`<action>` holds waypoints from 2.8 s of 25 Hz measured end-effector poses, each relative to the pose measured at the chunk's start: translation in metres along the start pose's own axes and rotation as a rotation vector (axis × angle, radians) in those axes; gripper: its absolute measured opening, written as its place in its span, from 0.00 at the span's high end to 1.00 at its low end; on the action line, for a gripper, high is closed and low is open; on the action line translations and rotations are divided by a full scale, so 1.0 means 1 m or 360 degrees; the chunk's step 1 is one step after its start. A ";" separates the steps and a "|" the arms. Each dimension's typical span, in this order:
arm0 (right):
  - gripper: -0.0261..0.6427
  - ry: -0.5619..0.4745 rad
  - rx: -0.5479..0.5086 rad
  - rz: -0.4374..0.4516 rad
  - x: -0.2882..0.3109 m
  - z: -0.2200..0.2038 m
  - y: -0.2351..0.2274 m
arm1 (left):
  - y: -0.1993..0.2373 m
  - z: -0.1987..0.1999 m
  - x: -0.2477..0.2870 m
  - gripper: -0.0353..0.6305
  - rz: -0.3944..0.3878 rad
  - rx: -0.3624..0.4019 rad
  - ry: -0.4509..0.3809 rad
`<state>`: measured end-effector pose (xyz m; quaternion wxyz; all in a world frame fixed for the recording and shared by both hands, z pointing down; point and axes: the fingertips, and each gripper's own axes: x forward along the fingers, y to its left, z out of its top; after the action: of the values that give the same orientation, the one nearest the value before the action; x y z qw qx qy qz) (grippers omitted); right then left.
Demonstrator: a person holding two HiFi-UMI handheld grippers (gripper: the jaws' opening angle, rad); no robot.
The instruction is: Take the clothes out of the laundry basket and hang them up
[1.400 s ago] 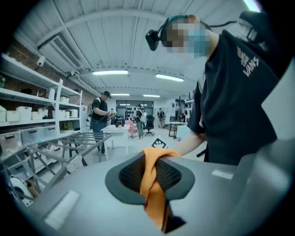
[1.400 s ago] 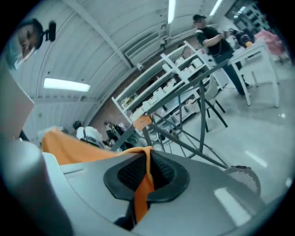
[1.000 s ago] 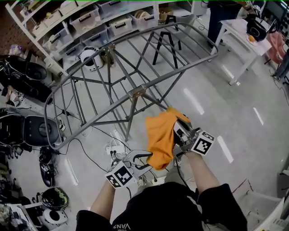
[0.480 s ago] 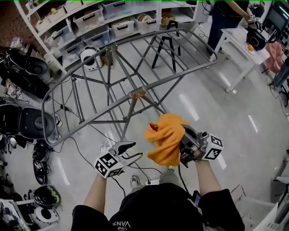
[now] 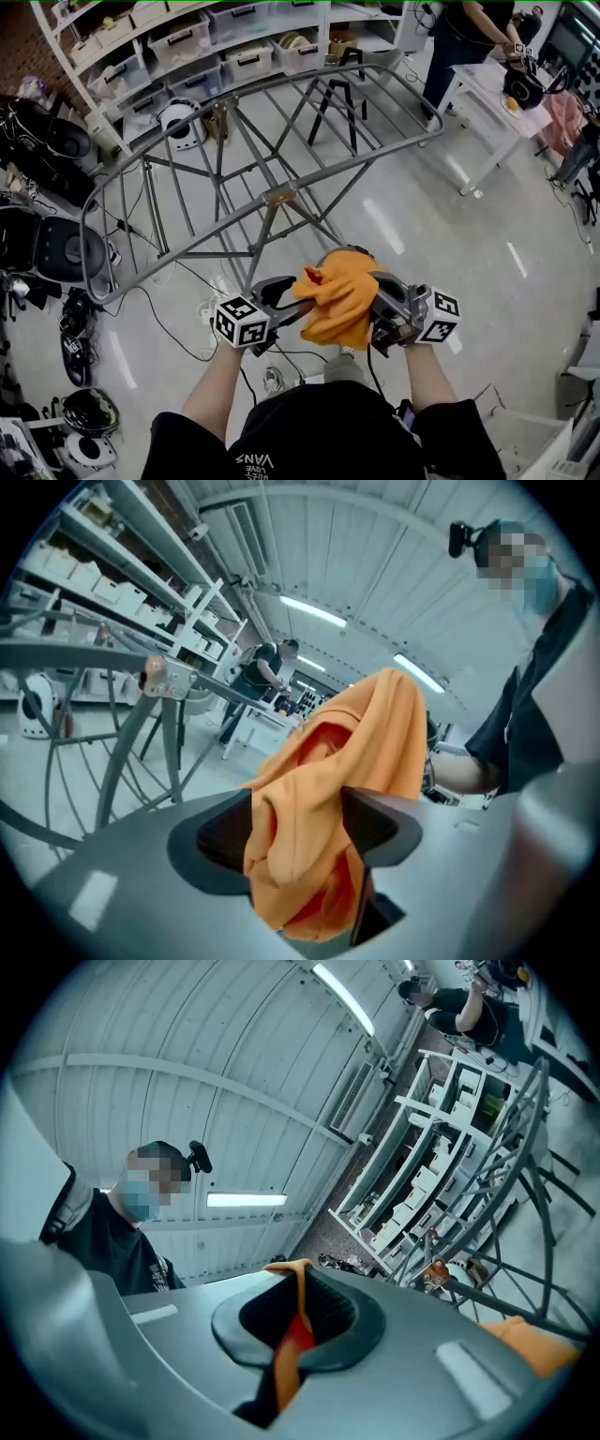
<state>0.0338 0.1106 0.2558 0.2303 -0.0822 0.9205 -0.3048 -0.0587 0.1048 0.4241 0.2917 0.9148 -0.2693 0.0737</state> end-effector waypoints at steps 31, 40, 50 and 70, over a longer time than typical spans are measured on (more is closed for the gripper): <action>0.66 0.1329 -0.0427 -0.0819 -0.040 -0.140 -0.112 | -0.008 0.169 -0.076 0.91 0.0445 0.0912 -0.0201; 0.62 0.1151 -0.0520 -0.0818 0.016 -0.125 -0.143 | -0.035 0.195 -0.072 0.91 0.0376 0.0903 -0.0298; 0.91 0.1103 -0.0628 -0.0625 0.020 -0.099 -0.145 | -0.048 0.207 -0.074 0.91 0.0333 0.0902 -0.0340; 0.92 0.0873 -0.0731 -0.0655 -0.019 0.125 -0.128 | -0.007 0.236 -0.029 0.91 0.0942 0.1255 0.0130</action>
<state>0.1109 -0.0515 0.2508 -0.1138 -0.2295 0.9562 -0.1416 -0.0850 -0.0127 0.2193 -0.0997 0.8363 -0.4575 0.2854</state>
